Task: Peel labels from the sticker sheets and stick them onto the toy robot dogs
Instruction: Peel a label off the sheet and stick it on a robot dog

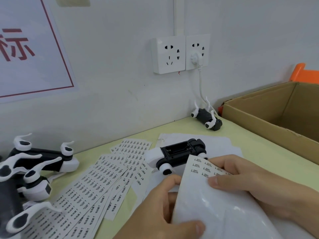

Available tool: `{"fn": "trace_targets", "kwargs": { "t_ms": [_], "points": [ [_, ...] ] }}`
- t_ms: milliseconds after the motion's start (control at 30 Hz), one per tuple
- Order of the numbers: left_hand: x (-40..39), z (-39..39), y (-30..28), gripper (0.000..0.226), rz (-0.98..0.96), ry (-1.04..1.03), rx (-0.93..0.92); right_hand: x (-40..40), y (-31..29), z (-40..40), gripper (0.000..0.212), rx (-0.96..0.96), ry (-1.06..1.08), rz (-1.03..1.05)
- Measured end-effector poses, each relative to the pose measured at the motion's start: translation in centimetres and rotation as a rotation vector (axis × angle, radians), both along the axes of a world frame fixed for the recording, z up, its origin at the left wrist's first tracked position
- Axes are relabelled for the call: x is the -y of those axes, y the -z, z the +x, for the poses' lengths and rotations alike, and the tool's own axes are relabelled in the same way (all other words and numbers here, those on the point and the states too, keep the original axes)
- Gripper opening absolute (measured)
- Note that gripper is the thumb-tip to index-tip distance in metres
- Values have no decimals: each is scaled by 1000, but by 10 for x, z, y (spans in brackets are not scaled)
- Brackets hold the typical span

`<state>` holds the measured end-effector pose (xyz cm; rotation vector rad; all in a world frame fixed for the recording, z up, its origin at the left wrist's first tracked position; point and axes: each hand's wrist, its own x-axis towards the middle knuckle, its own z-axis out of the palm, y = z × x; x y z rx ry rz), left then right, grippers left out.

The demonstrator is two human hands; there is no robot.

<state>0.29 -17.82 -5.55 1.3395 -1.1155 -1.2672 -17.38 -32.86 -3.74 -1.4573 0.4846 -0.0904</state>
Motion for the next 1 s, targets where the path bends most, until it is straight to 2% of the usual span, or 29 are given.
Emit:
{"fn": "trace_targets", "kwargs": {
  "t_ms": [100,200,267,433,567,633,733,800,867,933,1000],
  "points": [
    [4,-5,-7,46,-27,-138,94,-4,-1,1,36,-143,81,-239],
    [10,-9,-9,26,-35,-266,255,-9,0,5,37,-161,77,-371],
    [11,-8,-8,27,-10,-283,302,-10,-2,6,32,-141,34,-341],
    [7,-1,-12,28,-17,-358,259,1,-13,-8,22,-170,-111,-220],
    [4,1,-23,26,-26,-380,322,9,-16,-14,21,-131,-148,-115],
    [4,3,-27,29,-47,-430,417,9,-15,-12,22,-98,-134,-101],
    [2,2,-35,36,-196,-529,799,6,-15,-10,20,-59,-103,-110],
    [2,-4,-41,23,-356,-469,930,3,-15,-8,20,-47,-87,-138],
    [4,-13,-43,12,-367,-351,915,0,-14,-6,21,-33,-57,-172],
    [7,-19,-38,19,-330,-250,892,-2,-13,-4,27,-10,-21,-175],
    [10,-22,-33,22,-342,-245,887,-5,-11,-2,34,8,13,-173]
  ]
}}
